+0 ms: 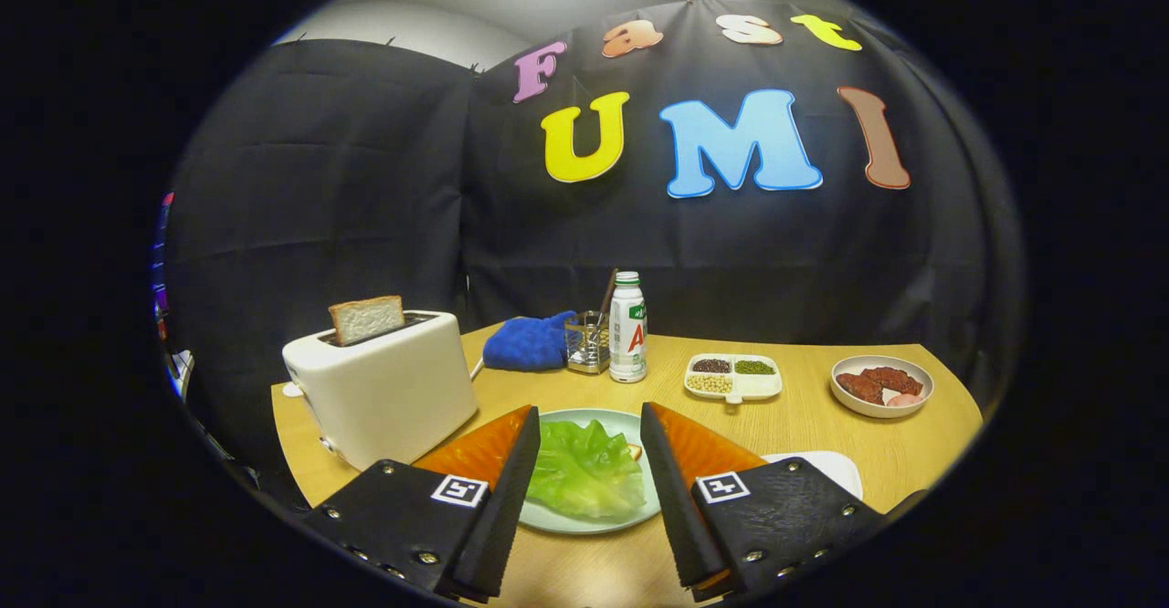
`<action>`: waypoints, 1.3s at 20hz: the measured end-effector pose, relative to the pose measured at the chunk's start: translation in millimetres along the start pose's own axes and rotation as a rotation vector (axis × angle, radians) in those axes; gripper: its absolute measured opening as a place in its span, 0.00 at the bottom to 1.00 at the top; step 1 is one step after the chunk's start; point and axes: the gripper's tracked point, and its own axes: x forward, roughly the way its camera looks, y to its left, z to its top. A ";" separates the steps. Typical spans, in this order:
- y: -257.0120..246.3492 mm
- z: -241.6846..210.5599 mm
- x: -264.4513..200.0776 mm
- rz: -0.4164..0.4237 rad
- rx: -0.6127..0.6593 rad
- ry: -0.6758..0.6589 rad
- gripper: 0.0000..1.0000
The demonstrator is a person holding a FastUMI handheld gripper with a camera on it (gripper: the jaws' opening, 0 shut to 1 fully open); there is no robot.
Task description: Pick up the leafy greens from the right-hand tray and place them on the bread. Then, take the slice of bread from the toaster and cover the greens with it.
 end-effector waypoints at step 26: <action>221.4 66.0 32.2 0.118 -0.021 -0.079 0.72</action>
